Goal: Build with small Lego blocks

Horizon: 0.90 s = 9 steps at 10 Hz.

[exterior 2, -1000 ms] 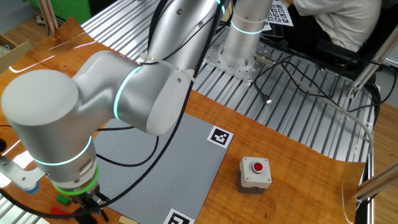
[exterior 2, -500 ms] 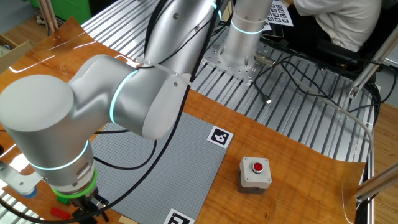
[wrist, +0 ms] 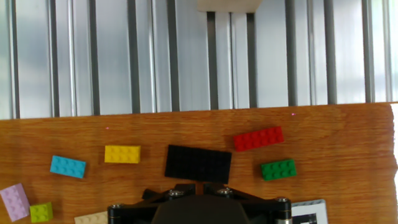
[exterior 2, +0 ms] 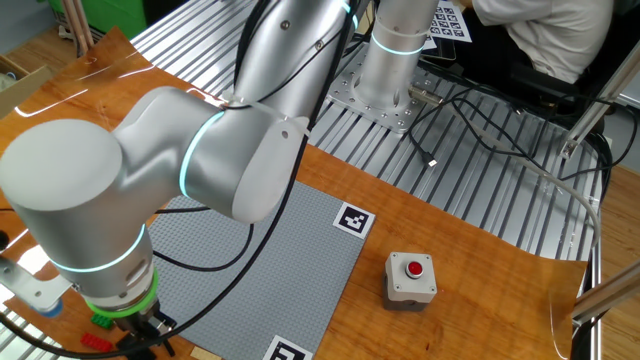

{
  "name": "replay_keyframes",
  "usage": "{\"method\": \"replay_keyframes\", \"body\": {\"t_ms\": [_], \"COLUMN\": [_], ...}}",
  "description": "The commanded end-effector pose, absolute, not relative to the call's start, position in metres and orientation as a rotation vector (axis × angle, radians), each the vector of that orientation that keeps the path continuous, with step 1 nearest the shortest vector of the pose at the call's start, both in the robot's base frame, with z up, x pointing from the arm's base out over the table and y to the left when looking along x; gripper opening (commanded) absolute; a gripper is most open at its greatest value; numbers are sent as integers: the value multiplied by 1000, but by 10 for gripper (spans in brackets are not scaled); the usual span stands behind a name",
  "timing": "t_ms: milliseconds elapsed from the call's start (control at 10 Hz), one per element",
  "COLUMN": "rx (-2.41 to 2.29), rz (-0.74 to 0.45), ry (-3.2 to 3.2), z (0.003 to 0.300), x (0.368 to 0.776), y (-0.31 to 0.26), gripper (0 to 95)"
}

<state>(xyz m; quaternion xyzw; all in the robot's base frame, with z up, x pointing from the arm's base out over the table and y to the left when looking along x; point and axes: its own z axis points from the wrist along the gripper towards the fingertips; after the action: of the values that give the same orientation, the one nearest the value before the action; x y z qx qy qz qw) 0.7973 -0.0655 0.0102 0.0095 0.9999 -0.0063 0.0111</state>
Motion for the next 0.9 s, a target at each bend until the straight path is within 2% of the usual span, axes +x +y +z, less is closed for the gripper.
{"method": "replay_keyframes", "body": {"t_ms": [100,500,900], "rx": [50,45,-17], "rz": [-1,7,-3], "ry": [3113,3117,3116], "z": [13,26,22], "x": [797,798,797], "y": [-64,-61,-64], "gripper": [0,0,0]}}
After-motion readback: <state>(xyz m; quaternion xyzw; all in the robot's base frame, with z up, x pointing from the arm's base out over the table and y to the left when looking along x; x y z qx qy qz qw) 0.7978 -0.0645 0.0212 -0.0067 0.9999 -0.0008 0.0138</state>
